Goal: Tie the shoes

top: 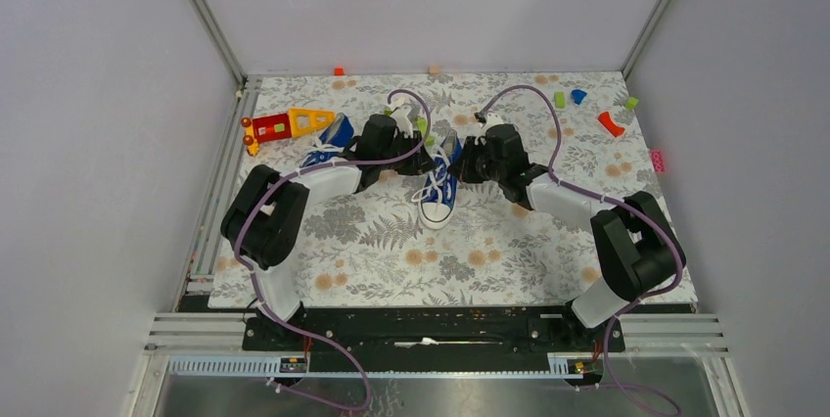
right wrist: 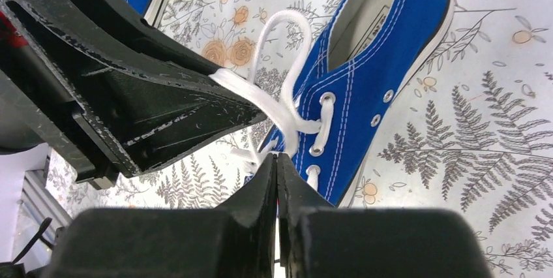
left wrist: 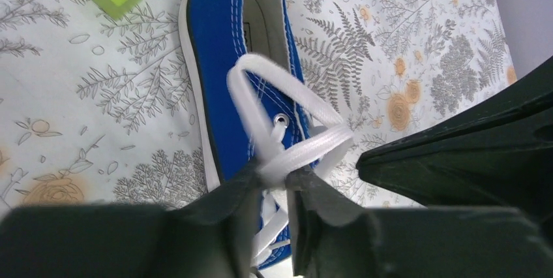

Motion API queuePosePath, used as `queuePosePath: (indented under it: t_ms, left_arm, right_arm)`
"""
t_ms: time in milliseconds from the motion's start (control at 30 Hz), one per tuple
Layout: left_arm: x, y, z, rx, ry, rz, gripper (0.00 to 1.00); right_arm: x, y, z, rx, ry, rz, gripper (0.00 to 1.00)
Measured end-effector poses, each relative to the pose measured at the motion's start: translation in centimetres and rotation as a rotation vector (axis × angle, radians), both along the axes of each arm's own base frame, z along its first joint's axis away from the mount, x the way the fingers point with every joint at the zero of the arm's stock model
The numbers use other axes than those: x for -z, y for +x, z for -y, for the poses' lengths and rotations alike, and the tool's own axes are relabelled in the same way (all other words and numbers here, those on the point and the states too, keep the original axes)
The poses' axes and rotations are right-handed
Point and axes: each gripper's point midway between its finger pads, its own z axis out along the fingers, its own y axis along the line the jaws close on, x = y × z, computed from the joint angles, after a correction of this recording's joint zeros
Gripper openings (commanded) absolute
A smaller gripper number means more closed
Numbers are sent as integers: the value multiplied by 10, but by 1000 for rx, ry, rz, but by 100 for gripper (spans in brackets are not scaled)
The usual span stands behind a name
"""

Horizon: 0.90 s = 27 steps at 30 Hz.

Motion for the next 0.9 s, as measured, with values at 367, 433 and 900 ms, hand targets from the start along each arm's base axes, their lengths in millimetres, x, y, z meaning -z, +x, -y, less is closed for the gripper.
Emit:
queuePosePath:
  t_ms: [367,433,900]
  left_arm:
    - [0,6,-5,33,61,94,0]
    - [-3,2,-8,42,69,108,0]
    - [-22,-26,-13,78,16,103,0]
  right_arm:
    - [-16,8,15,42,-62,51,30]
    - [-25,8,16,41,-48,76,36]
    - [-7,-24,-8,-53,141,37,46]
